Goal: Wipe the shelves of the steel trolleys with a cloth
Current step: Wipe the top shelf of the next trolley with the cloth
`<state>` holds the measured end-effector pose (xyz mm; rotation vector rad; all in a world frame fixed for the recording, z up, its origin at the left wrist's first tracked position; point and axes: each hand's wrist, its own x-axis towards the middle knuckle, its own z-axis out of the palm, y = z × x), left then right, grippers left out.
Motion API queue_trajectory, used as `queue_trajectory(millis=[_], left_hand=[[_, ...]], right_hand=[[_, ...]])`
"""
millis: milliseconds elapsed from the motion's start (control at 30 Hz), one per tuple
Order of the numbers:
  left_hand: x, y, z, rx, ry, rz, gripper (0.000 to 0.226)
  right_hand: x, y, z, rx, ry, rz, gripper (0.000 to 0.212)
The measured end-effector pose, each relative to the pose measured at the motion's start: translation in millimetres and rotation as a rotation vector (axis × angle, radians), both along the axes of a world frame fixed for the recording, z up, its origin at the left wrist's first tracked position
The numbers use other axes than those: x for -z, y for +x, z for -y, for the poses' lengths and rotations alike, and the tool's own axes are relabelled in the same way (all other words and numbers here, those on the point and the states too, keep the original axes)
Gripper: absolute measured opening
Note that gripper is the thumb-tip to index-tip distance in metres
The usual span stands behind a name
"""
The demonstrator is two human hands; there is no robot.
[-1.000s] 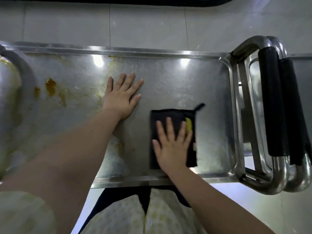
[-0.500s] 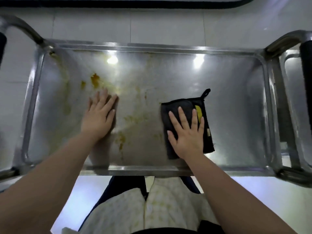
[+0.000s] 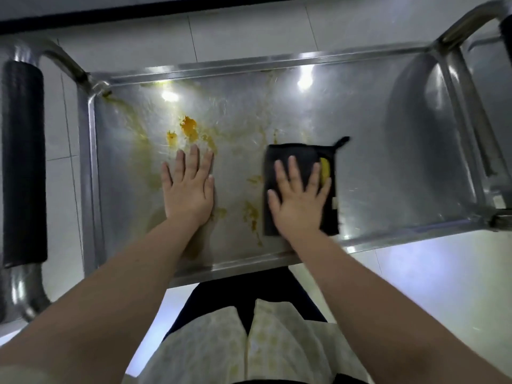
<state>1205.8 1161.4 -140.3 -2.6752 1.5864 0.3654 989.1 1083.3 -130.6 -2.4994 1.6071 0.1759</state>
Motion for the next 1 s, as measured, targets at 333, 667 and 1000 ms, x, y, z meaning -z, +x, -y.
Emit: queue_trajectory(millis=[333, 667, 1000], left_hand=[[0.9, 3.5, -16.0, -0.007, -0.011, -0.026, 0.055], [6.3, -2.6, -15.3, -0.03, -0.034, 0.007, 0.055], [5.6, 5.4, -17.2, -0.035, -0.036, -0.015, 0.059]], right_hand=[[3.2, -33.7, -10.9, -0.222, -0.028, 0.077, 0.063], [-2.4, -124.0, 50.0, 0.488, 0.01, -0.043, 0.066], [2.0, 52.4, -46.4, -0.434, 0.02, 0.058, 0.062]])
